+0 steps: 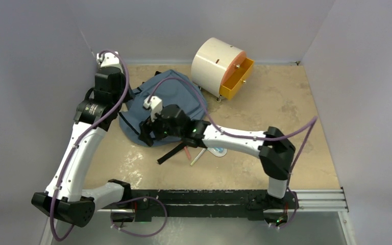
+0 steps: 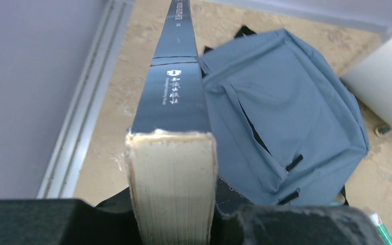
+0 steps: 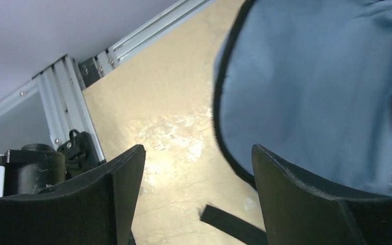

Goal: Pack the student bag
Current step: Place the book in the student bag.

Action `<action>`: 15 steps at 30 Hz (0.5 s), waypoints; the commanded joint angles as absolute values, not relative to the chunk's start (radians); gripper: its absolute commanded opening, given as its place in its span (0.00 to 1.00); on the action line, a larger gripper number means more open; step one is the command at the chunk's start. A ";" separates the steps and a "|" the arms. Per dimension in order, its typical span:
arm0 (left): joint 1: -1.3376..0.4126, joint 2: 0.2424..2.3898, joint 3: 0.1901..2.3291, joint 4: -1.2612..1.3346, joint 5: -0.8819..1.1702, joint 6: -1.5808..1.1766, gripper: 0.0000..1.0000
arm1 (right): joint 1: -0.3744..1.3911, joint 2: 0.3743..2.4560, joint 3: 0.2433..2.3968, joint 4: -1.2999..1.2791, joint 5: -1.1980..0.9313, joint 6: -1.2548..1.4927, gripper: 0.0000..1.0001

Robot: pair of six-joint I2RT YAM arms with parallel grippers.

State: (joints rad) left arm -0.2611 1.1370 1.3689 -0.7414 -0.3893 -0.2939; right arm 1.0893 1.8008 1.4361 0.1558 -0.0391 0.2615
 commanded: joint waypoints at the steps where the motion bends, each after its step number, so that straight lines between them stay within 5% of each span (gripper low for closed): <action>1: -0.259 1.078 1.501 -0.620 -0.534 -0.233 0.00 | 1.139 1.868 1.499 0.290 0.035 0.233 0.81; 9: -0.259 1.019 1.520 -0.632 -0.592 -0.202 0.00 | 1.143 1.992 1.568 0.301 0.143 0.144 0.83; 15: -0.259 1.009 1.514 -0.636 -0.596 -0.196 0.00 | 1.144 2.054 1.603 0.308 0.144 0.126 0.76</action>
State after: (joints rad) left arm -0.2611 1.0309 1.4620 -0.7425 -0.5583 -0.2203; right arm 1.1431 2.0430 1.5410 0.2459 0.1150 0.1616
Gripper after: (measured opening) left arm 0.215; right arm 0.782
